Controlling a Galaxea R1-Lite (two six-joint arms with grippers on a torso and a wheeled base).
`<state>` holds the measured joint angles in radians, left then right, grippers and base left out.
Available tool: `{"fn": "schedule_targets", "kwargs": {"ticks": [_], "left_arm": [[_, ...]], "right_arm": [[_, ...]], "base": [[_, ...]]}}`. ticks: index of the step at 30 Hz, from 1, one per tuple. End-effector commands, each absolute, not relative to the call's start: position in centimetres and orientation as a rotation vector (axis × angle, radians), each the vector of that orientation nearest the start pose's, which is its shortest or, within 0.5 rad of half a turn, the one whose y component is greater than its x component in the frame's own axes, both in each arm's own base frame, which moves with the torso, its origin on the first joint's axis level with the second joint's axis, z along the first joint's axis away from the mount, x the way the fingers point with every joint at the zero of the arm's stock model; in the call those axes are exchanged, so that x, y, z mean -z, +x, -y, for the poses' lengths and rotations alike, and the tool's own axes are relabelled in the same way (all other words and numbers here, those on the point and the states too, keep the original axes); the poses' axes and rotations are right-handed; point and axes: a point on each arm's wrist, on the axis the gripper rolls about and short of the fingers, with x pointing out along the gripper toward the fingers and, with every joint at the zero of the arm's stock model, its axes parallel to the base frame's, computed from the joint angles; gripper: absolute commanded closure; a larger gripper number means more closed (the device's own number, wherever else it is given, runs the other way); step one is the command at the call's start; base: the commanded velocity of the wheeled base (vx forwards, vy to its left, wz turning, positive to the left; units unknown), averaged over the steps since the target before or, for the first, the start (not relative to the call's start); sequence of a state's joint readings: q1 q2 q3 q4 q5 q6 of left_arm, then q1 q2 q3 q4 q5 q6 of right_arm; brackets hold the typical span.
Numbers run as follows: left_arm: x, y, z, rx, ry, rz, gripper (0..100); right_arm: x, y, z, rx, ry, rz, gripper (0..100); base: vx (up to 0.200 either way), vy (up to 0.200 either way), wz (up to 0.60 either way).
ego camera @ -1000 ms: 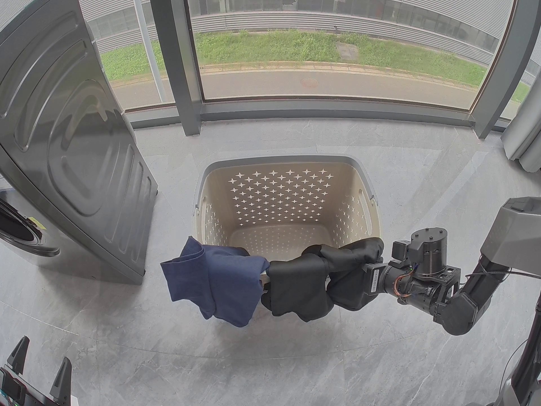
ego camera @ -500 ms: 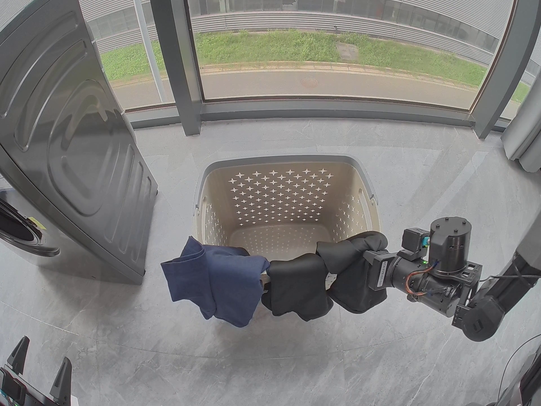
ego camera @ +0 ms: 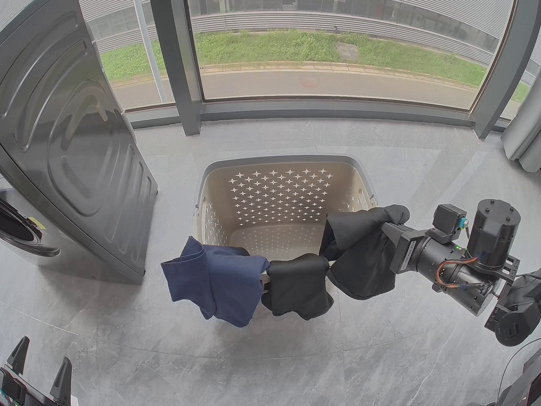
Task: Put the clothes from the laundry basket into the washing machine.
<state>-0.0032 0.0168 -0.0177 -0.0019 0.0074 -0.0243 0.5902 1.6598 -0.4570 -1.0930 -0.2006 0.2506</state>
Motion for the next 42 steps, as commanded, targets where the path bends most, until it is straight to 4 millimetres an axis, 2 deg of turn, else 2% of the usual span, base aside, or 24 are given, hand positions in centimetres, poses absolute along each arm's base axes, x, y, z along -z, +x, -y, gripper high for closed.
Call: {"fn": "schedule_targets", "kwargs": {"ticks": [1,7,9,13,19,28,42], "left_arm": [[-7.6,-2.3,0.0,-0.005,-0.025,0.002,0],[-7.6,-2.3,0.0,-0.005,-0.025,0.002,0],[-7.6,-2.3,0.0,-0.005,-0.025,0.000,0],[-7.6,-2.3,0.0,-0.005,-0.025,0.000,0],[-7.6,-2.3,0.0,-0.005,-0.025,0.002,0],[-7.6,-2.3,0.0,-0.005,-0.025,0.000,0],[-7.6,-2.3,0.0,-0.003,-0.025,0.000,0]], "right_arm": [[-17.0,20.9,-13.8,-0.391,0.220,-0.084,100],[-17.8,19.9,-12.8,-0.386,0.221,-0.048,100],[-18.9,19.3,-12.6,-0.398,0.225,-0.007,100],[-18.7,19.2,-12.6,-0.400,0.222,-0.014,100],[-18.2,19.0,-12.8,-0.411,0.215,-0.033,100],[-18.0,18.7,-13.0,-0.424,0.212,-0.040,100],[-18.0,18.6,-13.2,-0.435,0.214,-0.037,100]], "base": [[0.000,0.000,0.00],[0.000,0.000,0.00],[0.000,0.000,0.00],[0.000,0.000,0.00],[-0.200,0.000,0.00],[0.000,0.000,0.00],[0.000,0.200,0.00]]}}
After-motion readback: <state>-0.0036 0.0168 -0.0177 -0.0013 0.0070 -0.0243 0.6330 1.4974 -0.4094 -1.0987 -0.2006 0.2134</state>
